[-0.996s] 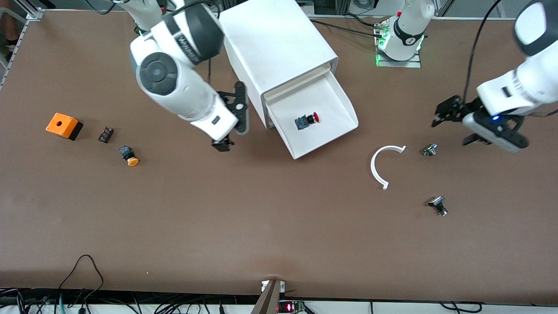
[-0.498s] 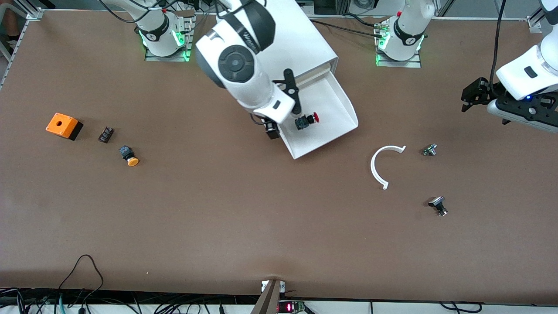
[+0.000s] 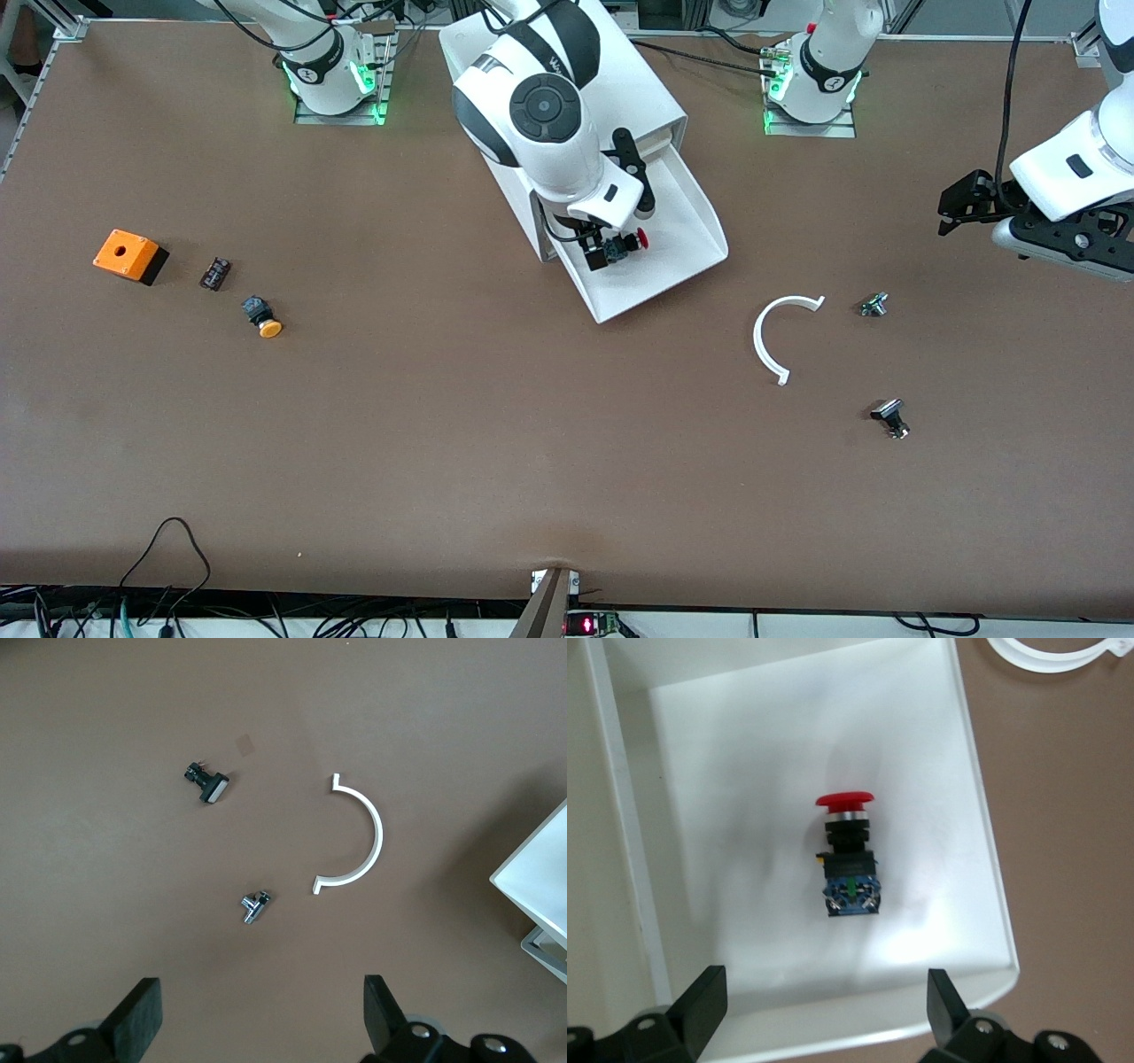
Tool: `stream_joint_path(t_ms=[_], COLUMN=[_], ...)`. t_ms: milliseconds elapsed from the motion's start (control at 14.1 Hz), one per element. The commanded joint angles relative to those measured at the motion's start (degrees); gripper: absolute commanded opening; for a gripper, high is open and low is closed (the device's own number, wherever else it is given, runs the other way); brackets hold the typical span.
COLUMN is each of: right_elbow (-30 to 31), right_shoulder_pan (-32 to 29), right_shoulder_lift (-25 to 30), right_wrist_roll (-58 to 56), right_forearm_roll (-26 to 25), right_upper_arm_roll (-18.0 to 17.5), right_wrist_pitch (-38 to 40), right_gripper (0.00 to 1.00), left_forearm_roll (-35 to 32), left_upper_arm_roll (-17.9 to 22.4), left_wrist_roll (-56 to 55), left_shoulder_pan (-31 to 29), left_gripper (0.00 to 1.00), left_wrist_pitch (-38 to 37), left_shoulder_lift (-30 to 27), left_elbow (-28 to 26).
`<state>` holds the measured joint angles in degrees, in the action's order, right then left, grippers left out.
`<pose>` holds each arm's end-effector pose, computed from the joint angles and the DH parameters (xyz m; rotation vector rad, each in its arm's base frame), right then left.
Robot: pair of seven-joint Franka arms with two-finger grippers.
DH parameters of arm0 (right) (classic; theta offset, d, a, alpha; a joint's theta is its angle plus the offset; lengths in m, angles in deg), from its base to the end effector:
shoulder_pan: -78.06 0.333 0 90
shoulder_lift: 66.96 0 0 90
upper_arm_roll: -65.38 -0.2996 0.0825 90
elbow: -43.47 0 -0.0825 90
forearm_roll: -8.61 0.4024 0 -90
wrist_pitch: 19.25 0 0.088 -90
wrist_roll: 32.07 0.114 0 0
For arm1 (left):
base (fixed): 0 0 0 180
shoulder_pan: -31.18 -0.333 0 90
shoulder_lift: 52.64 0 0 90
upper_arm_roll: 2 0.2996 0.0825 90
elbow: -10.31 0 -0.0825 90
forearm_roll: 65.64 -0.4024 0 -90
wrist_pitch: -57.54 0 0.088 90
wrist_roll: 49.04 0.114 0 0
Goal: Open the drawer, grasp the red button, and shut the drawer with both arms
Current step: 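Grasp the red push button in the drawer with the right gripper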
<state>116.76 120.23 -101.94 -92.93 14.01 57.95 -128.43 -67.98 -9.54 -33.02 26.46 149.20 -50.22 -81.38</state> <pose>0.4874 0.5530 0.3745 -1.7654 -2.4015 -0.0546 0.5849 -0.0229 0.5649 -3.0682 0.5123 0.0718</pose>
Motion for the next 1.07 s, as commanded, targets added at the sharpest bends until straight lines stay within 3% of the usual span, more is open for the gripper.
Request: stream_joint_path(t_ms=[0, 925, 996], right_elbow=[-2.01, -1.84, -1.84], right_shoulder_pan=[1.68, 5.29, 5.11], right_shoulder_lift=[-3.50, -9.04, -8.96], right_wrist_roll=[1.80, 6.99, 6.90], right_forearm_roll=[-0.74, -4.25, -4.17], right_upper_arm_roll=[0.57, 0.84, 0.84], right_wrist_pitch=[-1.20, -8.85, -8.86], right_gripper=[1.00, 1.00, 0.93], left_forearm_roll=[1.81, 1.90, 1.99], left_upper_arm_roll=[-0.02, -0.02, -0.10], left_wrist_roll=[-0.47, -0.56, -0.56], left_shoulder_pan=[-1.08, -1.52, -1.52], left_gripper=[1.00, 1.00, 1.00], left_wrist_pitch=[-0.88, -1.23, -1.23], left_shoulder_lift=[0.48, 0.48, 0.48], left_elbow=[1.16, 1.16, 1.16])
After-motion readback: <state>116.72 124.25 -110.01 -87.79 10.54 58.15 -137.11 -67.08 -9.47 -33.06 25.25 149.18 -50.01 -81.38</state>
